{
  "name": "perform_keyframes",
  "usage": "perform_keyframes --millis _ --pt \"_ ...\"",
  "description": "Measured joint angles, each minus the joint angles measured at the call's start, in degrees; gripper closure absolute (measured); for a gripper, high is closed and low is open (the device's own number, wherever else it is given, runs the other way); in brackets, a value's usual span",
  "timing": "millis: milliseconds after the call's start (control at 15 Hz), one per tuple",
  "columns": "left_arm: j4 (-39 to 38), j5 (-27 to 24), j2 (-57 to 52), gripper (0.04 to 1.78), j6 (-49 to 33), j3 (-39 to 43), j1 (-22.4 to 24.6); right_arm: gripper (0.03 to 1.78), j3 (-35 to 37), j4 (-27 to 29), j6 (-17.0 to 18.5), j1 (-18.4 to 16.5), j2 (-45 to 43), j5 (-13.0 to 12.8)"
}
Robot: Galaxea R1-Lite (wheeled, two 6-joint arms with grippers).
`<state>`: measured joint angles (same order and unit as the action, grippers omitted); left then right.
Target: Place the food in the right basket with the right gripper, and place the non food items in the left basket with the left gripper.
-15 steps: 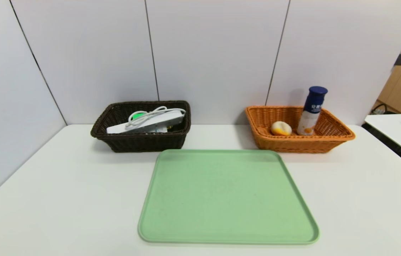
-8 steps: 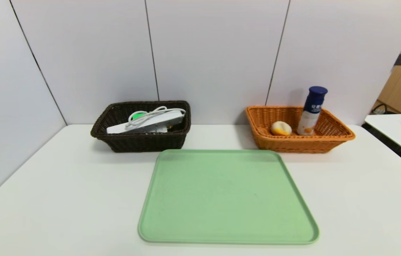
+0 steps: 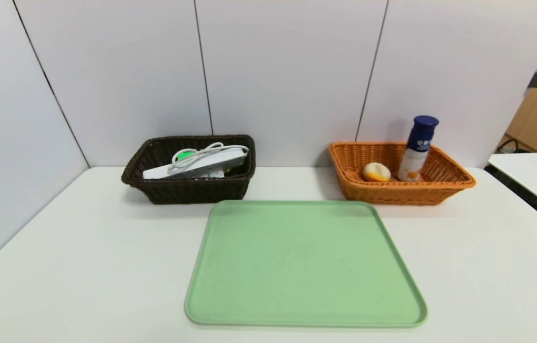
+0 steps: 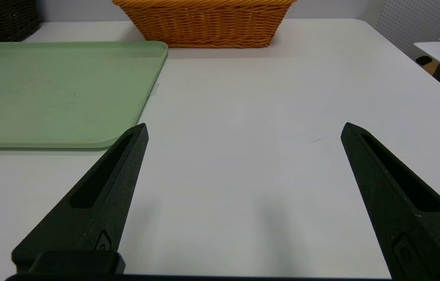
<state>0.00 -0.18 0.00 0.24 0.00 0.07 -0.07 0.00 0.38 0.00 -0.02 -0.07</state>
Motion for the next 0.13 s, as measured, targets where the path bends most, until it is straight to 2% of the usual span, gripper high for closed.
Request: perform_keyframes --millis 133 --pt "0.00 0.02 0.00 0.13 0.02 0.00 0.00 0.10 -0.02 0.00 0.06 0.00 0.00 -0.02"
